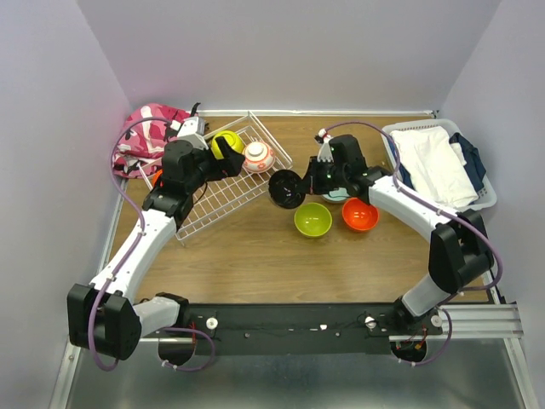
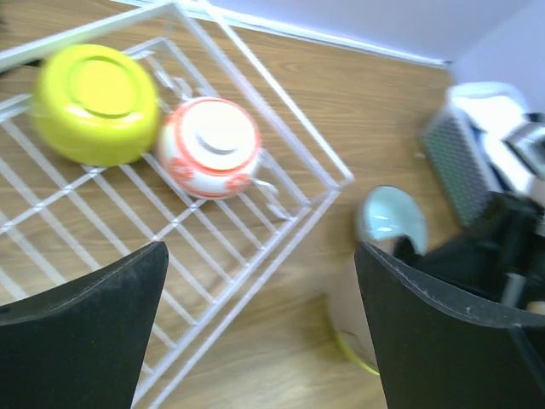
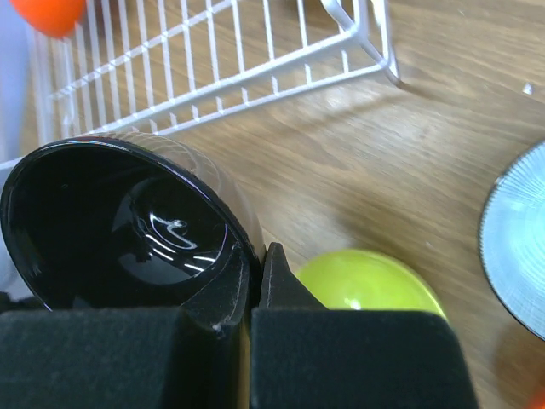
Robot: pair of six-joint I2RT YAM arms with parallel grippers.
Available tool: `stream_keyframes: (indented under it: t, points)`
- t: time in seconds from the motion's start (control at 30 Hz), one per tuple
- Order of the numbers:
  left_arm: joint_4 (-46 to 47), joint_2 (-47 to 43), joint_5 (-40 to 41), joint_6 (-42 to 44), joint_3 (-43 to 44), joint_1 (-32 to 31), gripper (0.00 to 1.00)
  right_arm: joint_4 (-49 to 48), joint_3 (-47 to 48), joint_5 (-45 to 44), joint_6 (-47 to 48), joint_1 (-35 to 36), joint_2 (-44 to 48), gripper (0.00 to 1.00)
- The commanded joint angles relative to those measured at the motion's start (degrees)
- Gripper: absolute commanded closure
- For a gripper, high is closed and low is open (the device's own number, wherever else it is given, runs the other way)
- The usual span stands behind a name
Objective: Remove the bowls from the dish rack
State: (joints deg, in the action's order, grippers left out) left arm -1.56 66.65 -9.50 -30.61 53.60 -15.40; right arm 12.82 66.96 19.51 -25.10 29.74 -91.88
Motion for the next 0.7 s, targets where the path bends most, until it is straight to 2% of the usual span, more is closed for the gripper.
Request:
stream_keyframes:
  t: [0.0,0.3,0.53,0.67]
  points:
    - [-6.3,-0.6,11.9,10.0,1.8,-0.2,0.01,4.1,0.4,-3.2,4.9,1.4,1.7,0.99]
    - [-11.5,1.1,22.1,13.6,3.7,-0.2,0.01,8.9,6.3,-10.5,8.5,11.0,-4.8,0.99]
    - [-12.8,2.0,23.9,14.6,4.1,-0.2,0.01,15.0,11.5,-18.2,9.1,15.5,-11.7,0.99]
    - [-12.9,2.0,24.4,15.4,3.9,-0.2,0.01,17.2,12.8,-19.2,9.4,16.2,-14.1,0.99]
